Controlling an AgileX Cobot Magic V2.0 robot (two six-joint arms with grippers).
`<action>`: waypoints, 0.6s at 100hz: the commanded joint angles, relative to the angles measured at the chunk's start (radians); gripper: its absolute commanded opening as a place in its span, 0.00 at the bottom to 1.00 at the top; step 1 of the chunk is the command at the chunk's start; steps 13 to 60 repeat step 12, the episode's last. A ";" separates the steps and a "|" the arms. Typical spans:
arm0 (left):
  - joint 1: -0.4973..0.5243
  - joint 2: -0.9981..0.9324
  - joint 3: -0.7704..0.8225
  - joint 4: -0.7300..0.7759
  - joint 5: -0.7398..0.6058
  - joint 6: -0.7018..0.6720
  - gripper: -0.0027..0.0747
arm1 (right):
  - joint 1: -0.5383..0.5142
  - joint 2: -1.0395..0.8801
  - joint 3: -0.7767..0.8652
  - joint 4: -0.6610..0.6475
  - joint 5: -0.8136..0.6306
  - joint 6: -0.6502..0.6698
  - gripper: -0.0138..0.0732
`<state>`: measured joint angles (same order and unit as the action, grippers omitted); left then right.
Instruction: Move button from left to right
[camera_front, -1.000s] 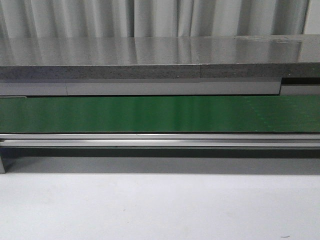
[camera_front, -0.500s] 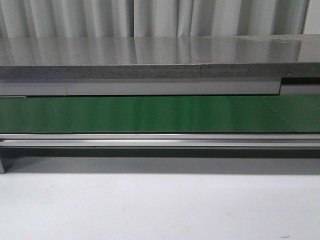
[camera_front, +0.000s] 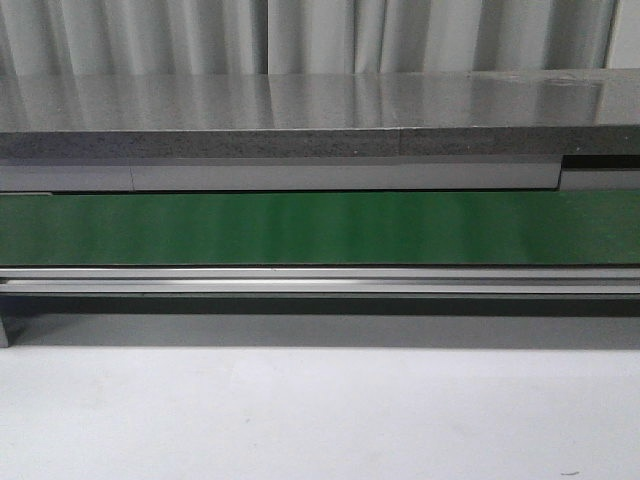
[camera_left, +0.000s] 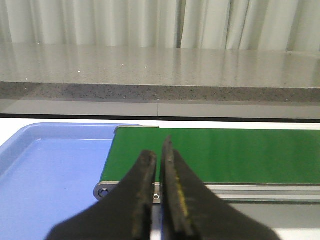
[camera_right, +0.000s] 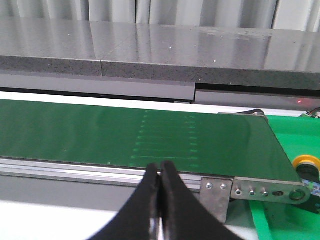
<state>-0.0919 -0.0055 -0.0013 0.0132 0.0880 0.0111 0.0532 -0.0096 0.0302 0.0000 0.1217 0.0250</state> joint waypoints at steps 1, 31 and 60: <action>0.002 -0.036 0.040 0.000 -0.079 -0.011 0.04 | 0.001 -0.016 0.000 0.000 -0.074 0.001 0.08; 0.002 -0.036 0.040 0.000 -0.079 -0.011 0.04 | 0.001 -0.016 0.000 0.000 -0.074 0.001 0.08; 0.002 -0.036 0.040 0.000 -0.079 -0.011 0.04 | 0.001 -0.016 0.000 0.000 -0.074 0.001 0.08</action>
